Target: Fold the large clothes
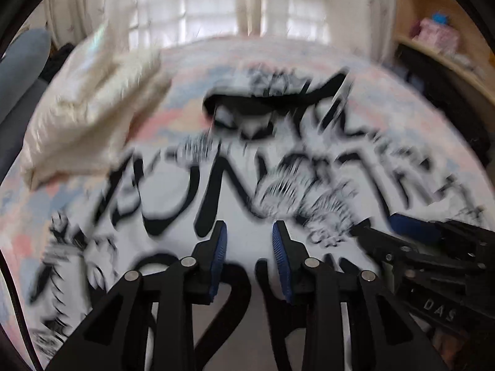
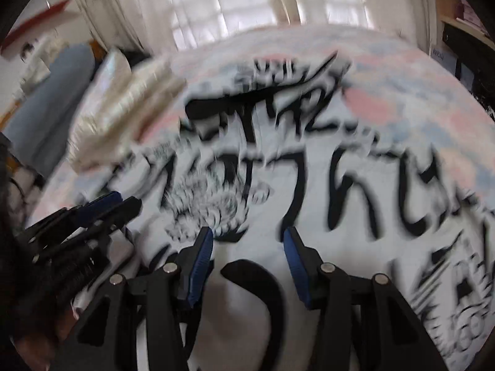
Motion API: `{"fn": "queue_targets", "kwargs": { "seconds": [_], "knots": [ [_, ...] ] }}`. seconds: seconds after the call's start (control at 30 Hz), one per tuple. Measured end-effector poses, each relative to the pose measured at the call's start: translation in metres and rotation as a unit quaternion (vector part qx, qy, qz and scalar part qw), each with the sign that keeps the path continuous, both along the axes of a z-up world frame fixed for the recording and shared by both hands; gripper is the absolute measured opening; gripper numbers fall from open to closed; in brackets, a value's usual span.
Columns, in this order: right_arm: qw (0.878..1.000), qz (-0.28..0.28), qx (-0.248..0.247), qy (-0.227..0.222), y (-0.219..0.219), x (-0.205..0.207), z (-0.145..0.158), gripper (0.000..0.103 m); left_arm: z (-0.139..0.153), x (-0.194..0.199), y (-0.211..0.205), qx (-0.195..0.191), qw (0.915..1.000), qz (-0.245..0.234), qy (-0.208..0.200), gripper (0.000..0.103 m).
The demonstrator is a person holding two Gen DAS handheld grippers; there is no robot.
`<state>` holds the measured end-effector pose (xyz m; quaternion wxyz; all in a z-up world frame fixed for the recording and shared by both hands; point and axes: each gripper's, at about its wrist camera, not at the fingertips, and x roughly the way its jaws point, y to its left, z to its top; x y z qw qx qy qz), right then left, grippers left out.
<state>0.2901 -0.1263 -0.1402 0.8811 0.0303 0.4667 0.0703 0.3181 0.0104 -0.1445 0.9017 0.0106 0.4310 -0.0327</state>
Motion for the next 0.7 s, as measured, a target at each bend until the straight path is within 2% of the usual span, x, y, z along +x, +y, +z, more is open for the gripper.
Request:
{"fn": "queue_targets", "kwargs": {
  "seconds": [0.03, 0.07, 0.13, 0.2, 0.3, 0.33, 0.37, 0.43, 0.47, 0.5, 0.6, 0.63, 0.7],
  "knots": [
    [1.0, 0.002, -0.001, -0.003, -0.003, 0.001, -0.003, 0.046, -0.017, 0.006, 0.003, 0.024, 0.9993, 0.018, 0.023, 0.029],
    [1.0, 0.005, 0.0, -0.007, -0.008, 0.0, -0.004, 0.044, -0.024, 0.008, 0.008, 0.029, 0.9989, 0.029, 0.022, 0.029],
    [1.0, 0.005, 0.006, -0.009, -0.026, 0.0, -0.001, 0.027, -0.025, 0.011, 0.028, 0.031, 0.9981, 0.051, 0.016, 0.029],
    [0.998, -0.033, -0.041, -0.026, -0.053, -0.001, 0.005, 0.027, -0.023, 0.015, 0.054, 0.023, 0.9972, 0.068, 0.023, 0.015],
    [0.988, -0.117, -0.097, -0.026, -0.127, -0.001, 0.002, 0.028, -0.022, 0.017, 0.092, 0.055, 0.9945, 0.088, 0.013, 0.014],
    [0.984, -0.142, -0.103, -0.021, -0.148, -0.003, -0.001, 0.035, -0.023, 0.016, 0.101, 0.057, 0.9939, 0.093, 0.013, 0.014],
    [0.983, -0.163, -0.087, -0.018, -0.175, -0.007, -0.003, 0.036, -0.024, 0.016, 0.114, 0.061, 0.9928, 0.102, 0.015, 0.014],
    [0.985, -0.17, -0.024, -0.017, -0.207, -0.016, -0.001, 0.008, -0.024, 0.015, 0.129, 0.025, 0.9951, 0.093, 0.023, 0.014],
    [0.985, -0.172, -0.011, -0.015, -0.212, -0.019, 0.001, 0.007, -0.022, 0.013, 0.132, 0.016, 0.9955, 0.09, 0.025, 0.014],
    [0.985, -0.173, -0.009, -0.011, -0.212, -0.02, 0.004, 0.007, -0.021, 0.014, 0.132, 0.017, 0.9956, 0.088, 0.025, 0.014],
    [0.984, -0.175, -0.022, -0.005, -0.198, -0.023, 0.014, 0.017, -0.014, 0.007, 0.127, 0.023, 0.9957, 0.085, 0.027, 0.017],
    [0.985, -0.17, -0.018, -0.008, -0.189, -0.026, 0.019, 0.023, -0.011, 0.003, 0.125, 0.018, 0.9956, 0.087, 0.028, 0.022],
    [0.988, -0.152, -0.001, -0.021, -0.168, -0.038, 0.03, 0.027, 0.0, -0.01, 0.121, -0.001, 0.9958, 0.088, 0.024, 0.029]
  ]
}}
